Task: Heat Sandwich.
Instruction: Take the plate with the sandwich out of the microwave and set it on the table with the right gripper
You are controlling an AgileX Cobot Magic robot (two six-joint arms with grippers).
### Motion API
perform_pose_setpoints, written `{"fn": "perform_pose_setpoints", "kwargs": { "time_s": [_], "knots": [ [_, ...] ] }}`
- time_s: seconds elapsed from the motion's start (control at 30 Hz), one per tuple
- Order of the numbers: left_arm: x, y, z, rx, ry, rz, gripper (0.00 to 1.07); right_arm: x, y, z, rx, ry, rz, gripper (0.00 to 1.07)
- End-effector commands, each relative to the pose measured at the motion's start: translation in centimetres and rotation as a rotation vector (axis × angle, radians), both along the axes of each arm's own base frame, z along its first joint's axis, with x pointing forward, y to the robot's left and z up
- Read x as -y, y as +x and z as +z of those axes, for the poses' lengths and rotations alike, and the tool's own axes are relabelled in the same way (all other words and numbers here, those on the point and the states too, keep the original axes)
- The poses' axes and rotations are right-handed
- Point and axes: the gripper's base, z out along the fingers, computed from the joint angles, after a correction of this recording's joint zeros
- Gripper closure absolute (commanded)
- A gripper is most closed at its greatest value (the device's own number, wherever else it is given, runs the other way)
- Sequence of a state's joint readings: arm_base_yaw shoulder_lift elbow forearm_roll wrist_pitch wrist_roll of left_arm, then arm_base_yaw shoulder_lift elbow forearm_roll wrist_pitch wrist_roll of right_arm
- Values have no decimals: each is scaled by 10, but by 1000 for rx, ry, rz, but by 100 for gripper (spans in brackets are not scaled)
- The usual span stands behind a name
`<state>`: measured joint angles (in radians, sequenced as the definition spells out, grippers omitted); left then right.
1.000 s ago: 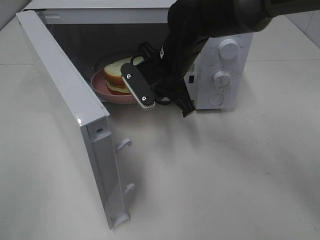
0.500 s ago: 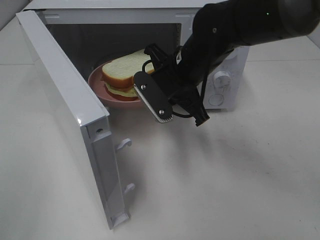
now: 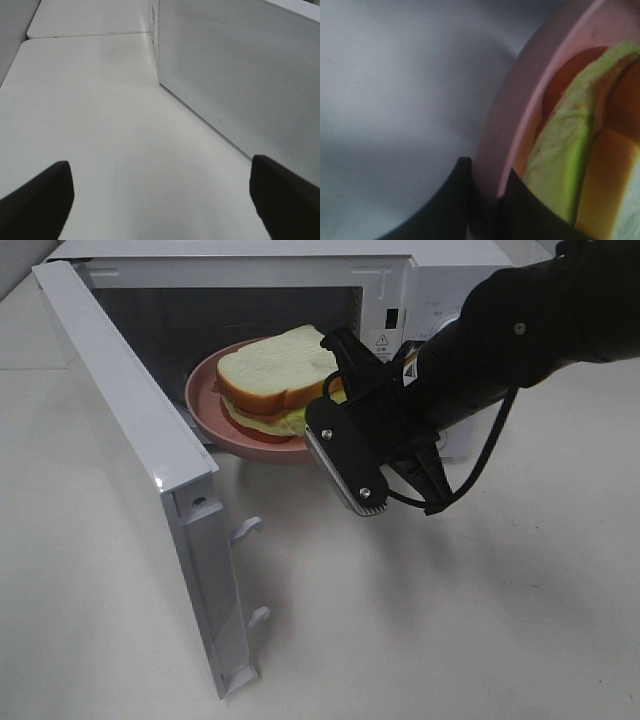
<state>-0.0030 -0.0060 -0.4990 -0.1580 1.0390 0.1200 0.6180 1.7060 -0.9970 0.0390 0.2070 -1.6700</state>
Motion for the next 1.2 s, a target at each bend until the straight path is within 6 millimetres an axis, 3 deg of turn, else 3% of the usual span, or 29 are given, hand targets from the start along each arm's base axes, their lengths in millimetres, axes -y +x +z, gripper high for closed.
{"fn": "perform_pose_setpoints", "kwargs": {
  "time_s": [0.03,1.2],
  "knots": [
    [0,-3,-1,20,-6,3,17,7,-11,10,25,41,-17,107],
    [0,-3,-1,20,-6,3,17,65,-93,26,-7,99,-97,107]
  ]
}}
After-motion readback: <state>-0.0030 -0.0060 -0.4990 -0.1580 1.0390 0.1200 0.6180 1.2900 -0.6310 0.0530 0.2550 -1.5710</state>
